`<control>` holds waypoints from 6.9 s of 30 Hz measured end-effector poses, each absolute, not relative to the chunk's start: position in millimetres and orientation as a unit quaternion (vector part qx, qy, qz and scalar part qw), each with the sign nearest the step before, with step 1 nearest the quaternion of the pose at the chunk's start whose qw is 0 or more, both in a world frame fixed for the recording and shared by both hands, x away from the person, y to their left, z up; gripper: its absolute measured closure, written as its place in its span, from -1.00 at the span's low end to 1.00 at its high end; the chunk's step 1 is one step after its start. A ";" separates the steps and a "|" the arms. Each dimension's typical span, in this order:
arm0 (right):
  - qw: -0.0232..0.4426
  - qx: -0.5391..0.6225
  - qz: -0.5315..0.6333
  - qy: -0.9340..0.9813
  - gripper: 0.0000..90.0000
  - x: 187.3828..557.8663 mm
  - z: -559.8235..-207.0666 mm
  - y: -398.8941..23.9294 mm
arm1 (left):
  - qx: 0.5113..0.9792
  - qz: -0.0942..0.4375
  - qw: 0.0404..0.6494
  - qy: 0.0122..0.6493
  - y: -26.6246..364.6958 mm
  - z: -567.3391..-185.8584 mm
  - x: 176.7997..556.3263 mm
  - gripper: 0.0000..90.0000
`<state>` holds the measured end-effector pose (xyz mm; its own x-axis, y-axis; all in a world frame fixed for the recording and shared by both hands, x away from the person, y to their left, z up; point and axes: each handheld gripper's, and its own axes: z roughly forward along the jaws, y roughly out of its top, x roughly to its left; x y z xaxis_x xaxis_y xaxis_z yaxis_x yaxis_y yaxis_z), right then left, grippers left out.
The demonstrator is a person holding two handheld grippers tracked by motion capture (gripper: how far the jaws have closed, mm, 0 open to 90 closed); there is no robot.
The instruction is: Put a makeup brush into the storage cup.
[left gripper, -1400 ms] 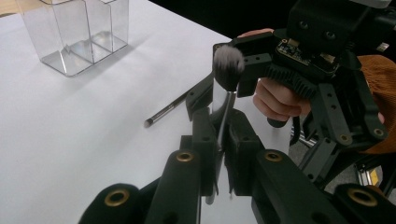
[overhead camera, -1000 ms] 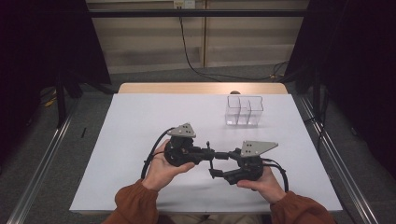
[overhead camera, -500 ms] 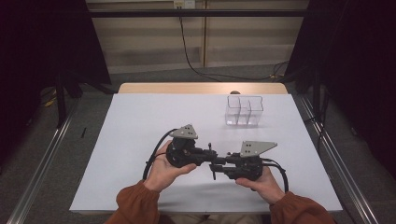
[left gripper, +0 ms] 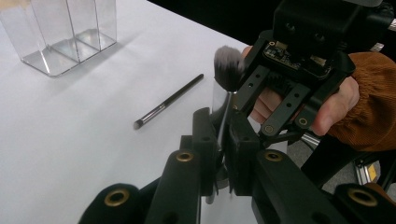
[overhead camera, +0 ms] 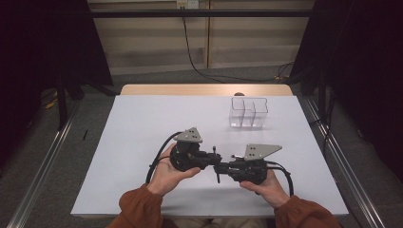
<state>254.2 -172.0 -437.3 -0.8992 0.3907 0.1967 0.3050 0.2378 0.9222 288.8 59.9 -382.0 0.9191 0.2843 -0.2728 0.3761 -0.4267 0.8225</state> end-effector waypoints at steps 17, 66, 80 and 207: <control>0.045 0.230 0.578 0.782 0.87 255.1 -436.3 -175.7 | 0.825 -0.024 0.524 0.210 65.4 -386.9 288.0 0.51; 0.081 0.261 0.582 0.766 0.87 259.8 -430.0 -190.6 | 0.771 0.117 0.550 0.299 142.6 -398.1 283.0 -0.96; 0.095 0.277 0.581 0.759 0.87 263.0 -425.2 -198.1 | 0.747 0.131 0.559 0.334 164.2 -403.4 278.9 -0.94; 0.245 0.413 0.526 0.702 0.86 433.1 -392.1 -236.0 | 0.723 0.203 0.567 0.339 240.4 -439.4 248.9 -0.95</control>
